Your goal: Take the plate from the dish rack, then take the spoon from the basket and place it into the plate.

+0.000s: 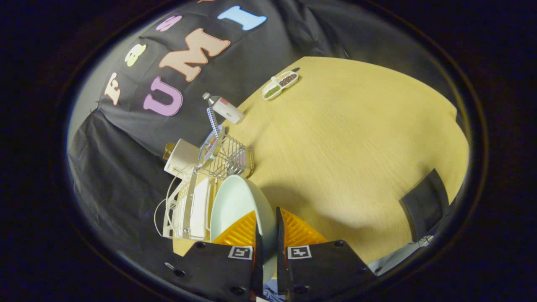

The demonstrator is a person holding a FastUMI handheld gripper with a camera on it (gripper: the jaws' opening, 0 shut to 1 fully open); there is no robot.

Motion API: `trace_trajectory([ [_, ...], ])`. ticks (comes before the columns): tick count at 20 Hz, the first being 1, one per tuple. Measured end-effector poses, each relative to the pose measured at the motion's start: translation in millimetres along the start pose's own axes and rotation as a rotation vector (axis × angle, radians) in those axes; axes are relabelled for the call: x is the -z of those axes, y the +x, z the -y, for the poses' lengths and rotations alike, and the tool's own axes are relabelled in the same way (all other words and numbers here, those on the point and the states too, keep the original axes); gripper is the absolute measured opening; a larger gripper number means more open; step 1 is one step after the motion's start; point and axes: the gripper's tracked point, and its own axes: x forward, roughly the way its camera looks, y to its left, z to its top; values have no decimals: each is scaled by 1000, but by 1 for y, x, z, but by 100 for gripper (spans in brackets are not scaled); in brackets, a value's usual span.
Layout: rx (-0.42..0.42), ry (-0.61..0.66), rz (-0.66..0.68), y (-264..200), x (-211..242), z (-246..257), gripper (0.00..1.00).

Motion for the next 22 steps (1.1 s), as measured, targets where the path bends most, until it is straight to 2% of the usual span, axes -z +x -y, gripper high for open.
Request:
trace_trajectory([
  [3, 10, 9, -3, 17, 3, 8, 16],
  [17, -9, -6, -15, 34, 10, 5, 19],
  [22, 1, -84, 5, 30, 8, -4, 50],
])
